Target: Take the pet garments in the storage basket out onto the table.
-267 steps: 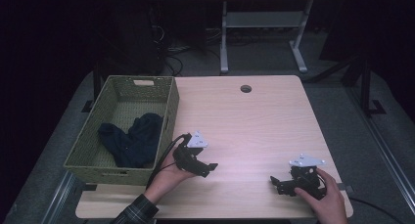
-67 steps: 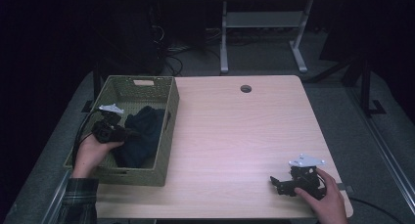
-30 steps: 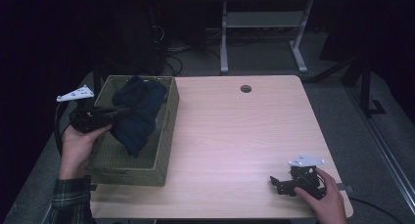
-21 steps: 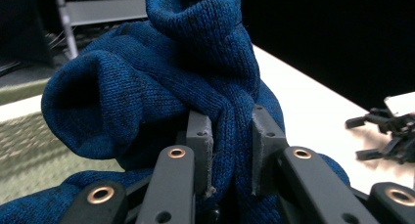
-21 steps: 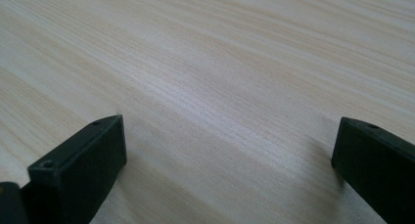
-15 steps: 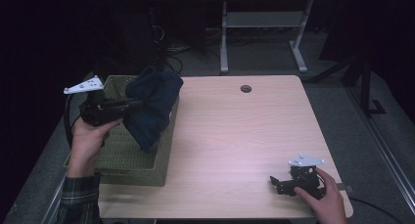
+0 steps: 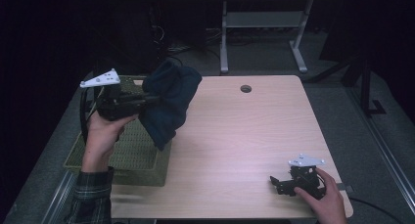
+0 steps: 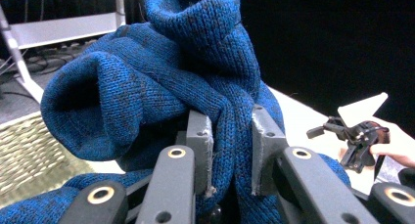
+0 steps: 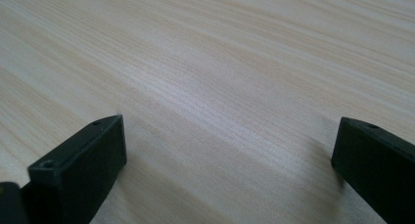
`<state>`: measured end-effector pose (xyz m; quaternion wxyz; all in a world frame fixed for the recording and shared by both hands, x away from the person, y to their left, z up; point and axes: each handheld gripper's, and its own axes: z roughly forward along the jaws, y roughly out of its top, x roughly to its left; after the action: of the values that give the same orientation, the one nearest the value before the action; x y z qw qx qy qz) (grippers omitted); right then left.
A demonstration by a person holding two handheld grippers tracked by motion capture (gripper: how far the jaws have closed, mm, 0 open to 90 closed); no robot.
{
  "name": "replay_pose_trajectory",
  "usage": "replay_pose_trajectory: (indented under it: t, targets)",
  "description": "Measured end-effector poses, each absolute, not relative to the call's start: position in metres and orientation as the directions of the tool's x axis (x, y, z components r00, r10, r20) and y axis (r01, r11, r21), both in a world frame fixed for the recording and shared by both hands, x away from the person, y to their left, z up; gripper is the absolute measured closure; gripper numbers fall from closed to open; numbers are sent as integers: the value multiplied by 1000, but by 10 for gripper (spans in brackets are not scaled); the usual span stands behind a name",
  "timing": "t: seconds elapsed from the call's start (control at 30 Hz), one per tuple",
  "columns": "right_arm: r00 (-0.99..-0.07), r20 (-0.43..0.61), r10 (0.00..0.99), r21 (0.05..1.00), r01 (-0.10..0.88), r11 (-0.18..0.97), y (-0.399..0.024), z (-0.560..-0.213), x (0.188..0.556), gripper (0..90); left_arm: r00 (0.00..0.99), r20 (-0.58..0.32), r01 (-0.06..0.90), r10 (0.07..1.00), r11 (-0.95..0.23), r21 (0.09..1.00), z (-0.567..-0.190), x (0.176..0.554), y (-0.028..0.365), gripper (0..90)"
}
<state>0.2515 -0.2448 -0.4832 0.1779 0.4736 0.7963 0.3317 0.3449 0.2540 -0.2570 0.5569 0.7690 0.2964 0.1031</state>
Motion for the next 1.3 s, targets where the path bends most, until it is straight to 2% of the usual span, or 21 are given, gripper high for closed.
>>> replay_pose_trajectory:
  t: [0.7,1.3]
  targets:
    - [-487,32,873,696,637,330,-245,-483,251,0,862,-181,324,474,-239,915,-265,355,188,744]
    - [-489,30,871,697,635,332,-245,-483,251,0,871,-210,363,444,-292,885,-303,372,123,744]
